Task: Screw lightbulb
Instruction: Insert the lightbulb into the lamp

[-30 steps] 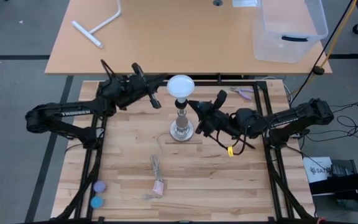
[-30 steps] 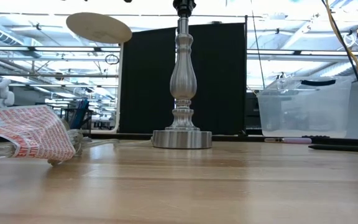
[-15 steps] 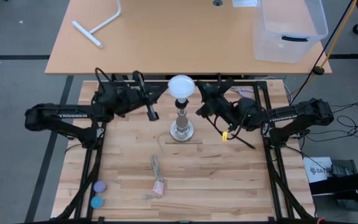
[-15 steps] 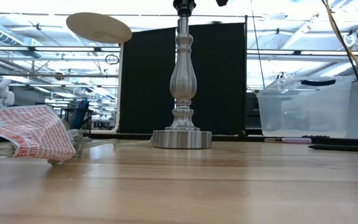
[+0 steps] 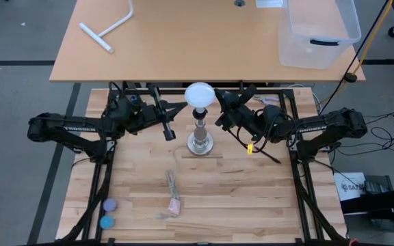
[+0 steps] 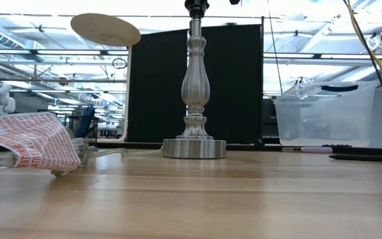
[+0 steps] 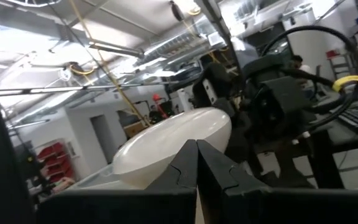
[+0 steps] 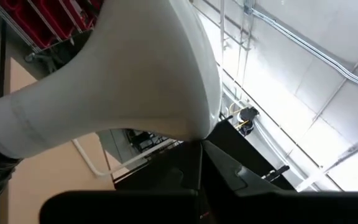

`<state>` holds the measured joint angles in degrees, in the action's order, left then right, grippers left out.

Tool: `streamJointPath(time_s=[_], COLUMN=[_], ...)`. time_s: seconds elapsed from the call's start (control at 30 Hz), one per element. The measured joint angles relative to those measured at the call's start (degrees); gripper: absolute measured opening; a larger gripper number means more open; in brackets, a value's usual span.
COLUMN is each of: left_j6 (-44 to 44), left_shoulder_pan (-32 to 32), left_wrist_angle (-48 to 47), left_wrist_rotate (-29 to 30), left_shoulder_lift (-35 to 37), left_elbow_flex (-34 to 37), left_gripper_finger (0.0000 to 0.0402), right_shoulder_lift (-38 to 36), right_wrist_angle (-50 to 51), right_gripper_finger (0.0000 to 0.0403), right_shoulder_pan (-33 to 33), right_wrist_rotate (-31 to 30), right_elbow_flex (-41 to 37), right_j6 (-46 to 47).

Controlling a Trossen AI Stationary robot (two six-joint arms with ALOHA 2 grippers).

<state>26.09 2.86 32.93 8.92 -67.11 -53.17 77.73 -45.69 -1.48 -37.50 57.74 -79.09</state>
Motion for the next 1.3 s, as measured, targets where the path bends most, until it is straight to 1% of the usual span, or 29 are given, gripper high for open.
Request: streamJointPath(time_s=[0.33,0.47,0.57,0.67,0.83,0.97,1.1,1.3], left_j6=[-0.07,-0.36,-1.86,-3.10,-3.52,-3.49,-3.08,-3.06], left_shoulder_pan=[2.83,4.28,5.91,7.48,10.40,11.13,9.77,5.82], left_wrist_angle=[-1.11,-2.17,-3.24,-5.22,-4.75,-3.50,-0.68,-0.88], left_wrist_rotate=[1.31,2.13,1.77,0.70,1.37,2.28,2.09,-3.88], left_shoulder_lift=[0.09,0.11,-0.03,-0.28,-0.11,0.57,2.53,3.93], left_elbow_flex=[0.00,0.00,-0.04,-0.02,-0.02,0.00,0.00,0.00], left_gripper_finger=[0.0000,0.0000,0.0000,0.0000,0.0000,0.0000,0.0000,0.0000], right_shoulder_lift=[-0.17,-0.20,-0.10,0.11,0.04,0.04,0.04,0.02], right_wrist_angle=[0.00,0.02,1.17,2.58,5.74,9.01,8.58,2.75], right_gripper_finger=[0.0000,0.0000,0.0000,0.0000,0.0000,0.0000,0.0000,0.0000], right_shoulder_pan=[-2.44,-3.78,-5.18,-6.47,-8.32,-7.51,-5.26,-1.53], right_wrist_rotate=[-1.33,-0.23,1.82,1.55,0.93,-0.36,-3.63,-4.16], right_elbow_flex=[0.00,0.00,0.00,0.00,0.00,-0.01,-0.02,-0.02], right_j6=[-0.03,0.26,0.39,0.39,3.26,6.36,6.42,2.41])
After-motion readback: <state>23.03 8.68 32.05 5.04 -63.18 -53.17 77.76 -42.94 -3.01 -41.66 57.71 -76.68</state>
